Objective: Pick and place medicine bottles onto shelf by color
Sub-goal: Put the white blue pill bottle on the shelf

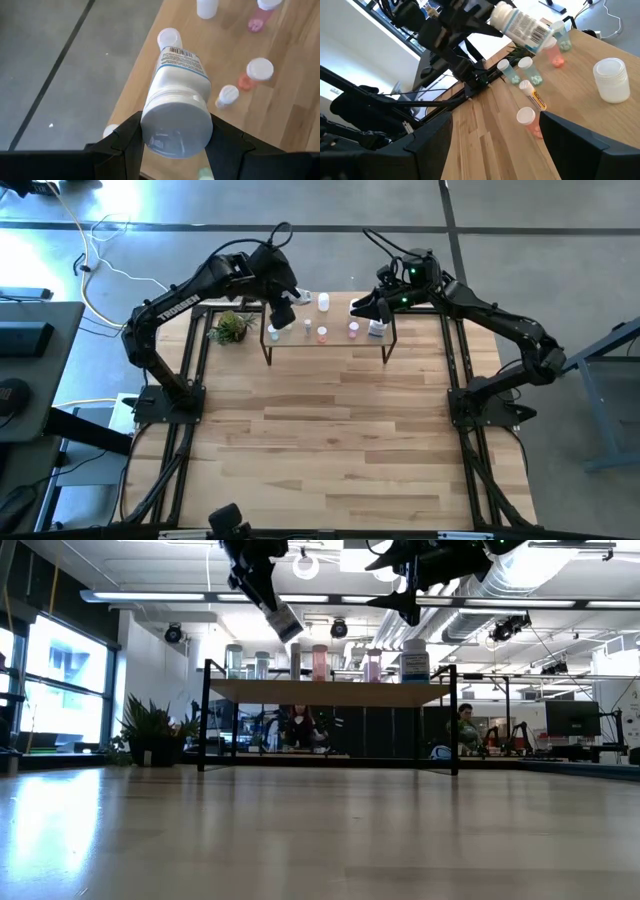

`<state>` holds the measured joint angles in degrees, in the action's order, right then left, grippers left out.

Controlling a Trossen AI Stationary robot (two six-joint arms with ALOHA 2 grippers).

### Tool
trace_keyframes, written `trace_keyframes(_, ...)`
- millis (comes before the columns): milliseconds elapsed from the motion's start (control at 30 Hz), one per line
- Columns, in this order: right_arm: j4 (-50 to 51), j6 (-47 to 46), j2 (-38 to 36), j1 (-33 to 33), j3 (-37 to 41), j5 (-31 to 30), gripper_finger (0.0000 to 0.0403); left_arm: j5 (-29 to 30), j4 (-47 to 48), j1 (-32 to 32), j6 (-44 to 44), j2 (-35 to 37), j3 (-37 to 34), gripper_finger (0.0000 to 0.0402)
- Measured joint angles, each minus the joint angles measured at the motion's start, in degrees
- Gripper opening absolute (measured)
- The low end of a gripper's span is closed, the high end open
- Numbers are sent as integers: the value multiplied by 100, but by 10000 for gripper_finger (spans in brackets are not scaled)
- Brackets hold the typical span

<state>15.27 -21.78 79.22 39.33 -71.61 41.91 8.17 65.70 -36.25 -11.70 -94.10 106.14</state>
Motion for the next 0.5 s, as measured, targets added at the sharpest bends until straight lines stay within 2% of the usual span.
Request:
trace_keyframes(233,0,2,0,-11,0,-258,289,-3,318,203,4,-1,428,159)
trace_keyframes(500,-1,-16,0,-100,0,-282,289,21,885,307,66,1,894,160)
